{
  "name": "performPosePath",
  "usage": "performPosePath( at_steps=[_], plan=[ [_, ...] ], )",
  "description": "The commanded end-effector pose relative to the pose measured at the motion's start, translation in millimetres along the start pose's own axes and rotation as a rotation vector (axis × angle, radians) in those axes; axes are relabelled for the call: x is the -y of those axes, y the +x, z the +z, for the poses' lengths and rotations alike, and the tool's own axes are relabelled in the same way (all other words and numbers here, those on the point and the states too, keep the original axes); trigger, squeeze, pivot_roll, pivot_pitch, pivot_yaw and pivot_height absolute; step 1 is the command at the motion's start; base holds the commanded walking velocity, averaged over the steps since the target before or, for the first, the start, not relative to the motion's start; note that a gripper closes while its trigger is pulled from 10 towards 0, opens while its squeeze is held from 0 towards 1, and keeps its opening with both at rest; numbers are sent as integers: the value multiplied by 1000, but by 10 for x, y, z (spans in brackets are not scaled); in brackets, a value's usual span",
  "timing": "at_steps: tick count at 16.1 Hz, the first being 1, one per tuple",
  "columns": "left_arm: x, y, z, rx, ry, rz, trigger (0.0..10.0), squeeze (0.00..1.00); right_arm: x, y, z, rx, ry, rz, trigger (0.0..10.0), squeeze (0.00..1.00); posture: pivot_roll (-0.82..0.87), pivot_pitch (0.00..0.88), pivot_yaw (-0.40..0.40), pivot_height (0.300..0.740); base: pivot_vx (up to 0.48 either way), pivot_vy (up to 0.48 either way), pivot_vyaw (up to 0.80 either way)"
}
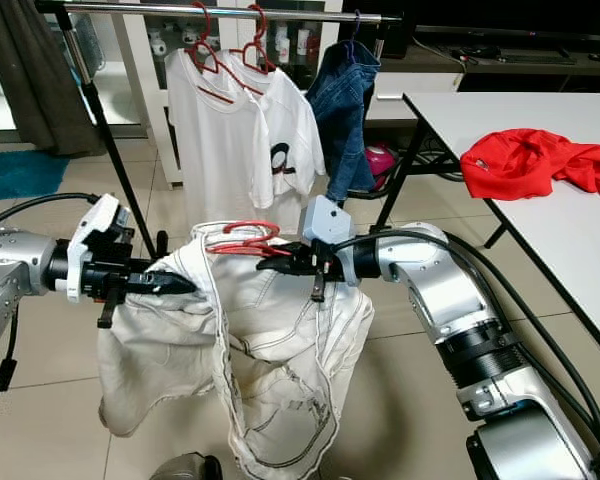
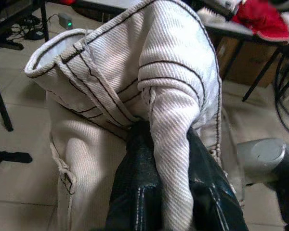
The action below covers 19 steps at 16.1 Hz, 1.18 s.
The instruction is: Hang hanger
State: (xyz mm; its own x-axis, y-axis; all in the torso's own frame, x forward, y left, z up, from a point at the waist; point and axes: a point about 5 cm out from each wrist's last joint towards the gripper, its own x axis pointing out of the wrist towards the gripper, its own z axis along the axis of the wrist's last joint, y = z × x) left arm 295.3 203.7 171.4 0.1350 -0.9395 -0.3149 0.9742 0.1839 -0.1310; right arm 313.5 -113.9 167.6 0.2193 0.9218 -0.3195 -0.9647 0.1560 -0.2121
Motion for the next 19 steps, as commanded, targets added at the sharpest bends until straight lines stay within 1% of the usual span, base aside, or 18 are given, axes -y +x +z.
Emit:
performPosePath(
  at_steps=[1, 2, 4, 6, 7, 9, 10, 11, 12, 13, 14, 15, 16, 17, 18, 19],
  plan=[
    [-2, -67, 125, 62, 38, 4, 10000, 463, 30, -91, 39, 21, -4, -24, 0, 0, -60, 0, -36, 740, 0, 0, 0],
    [9, -77, 128, 61, 38, -2, 10000, 1000, 27, -102, 30, 21, 0, -24, 0, 0, -60, 0, -36, 740, 0, 0, 0],
    [32, -90, 145, 70, 39, -12, 10000, 1000, 22, -123, 0, 18, 13, -32, 0, 0, -59, 0, -38, 740, 0, 0, 0],
    [59, -110, 135, 45, 47, -19, 10000, 1000, 5, -139, -43, 12, 29, -41, 0, 0, -57, 0, -40, 740, 0, 0, 0],
    [76, -139, 107, 3, 57, -19, 10000, 1000, 2, -147, -61, 10, 37, -48, 0, 0, -57, 0, -37, 740, 0, 0, 0],
    [69, -203, 87, -38, 80, 8, 10000, 1000, 9, -172, -76, 14, 52, -61, 0, 0, -56, 0, -36, 740, 0, 0, 0],
    [59, -221, 94, -33, 83, 26, 10000, 1000, 13, -182, -80, 14, 56, -64, 0, 0, -55, 0, -35, 740, 0, 0, 0],
    [40, -268, 121, -12, 84, 62, 10000, 1000, 18, -203, -96, 10, 62, -73, 0, 0, -51, 0, -39, 740, 0, 0, 0],
    [6, -351, 173, 23, 77, 118, 10000, 1000, 30, -223, -137, -5, 73, -102, 0, 0, -47, 0, -45, 740, 0, 0, 0],
    [-26, -426, 208, 53, 75, 178, 10000, 1000, 29, -228, -163, 2, 99, -119, 0, 0, -41, 0, -50, 740, 0, 0, 0],
    [-34, -465, 213, 74, 64, 209, 10000, 1000, 16, -226, -190, 16, 130, -143, 0, 0, -33, 0, -55, 740, 0, 0, 0],
    [-47, -515, 181, 79, 48, 280, 10000, 1000, -28, -194, -243, 55, 185, -189, 0, 0, -24, 0, -55, 740, 0, 0, 0],
    [-47, -536, 163, 76, 43, 301, 10000, 1000, -43, -181, -255, 69, 201, -206, 0, 0, -19, 0, -50, 740, 0, 0, 0],
    [-51, -566, 106, 86, 22, 357, 10000, 1000, -81, -144, -286, 104, 242, -258, 0, 0, -14, 0, -42, 740, 0, 0, 0],
    [-43, -554, 53, 114, 3, 411, 10000, 1000, -118, -99, -315, 133, 283, -321, 0, 0, -11, 0, -31, 740, 0, 0, 0],
    [-35, -531, 36, 128, -1, 438, 10000, 1000, -131, -79, -326, 142, 297, -359, 0, 0, -10, 0, -26, 740, 0, 0, 0]
  ],
)
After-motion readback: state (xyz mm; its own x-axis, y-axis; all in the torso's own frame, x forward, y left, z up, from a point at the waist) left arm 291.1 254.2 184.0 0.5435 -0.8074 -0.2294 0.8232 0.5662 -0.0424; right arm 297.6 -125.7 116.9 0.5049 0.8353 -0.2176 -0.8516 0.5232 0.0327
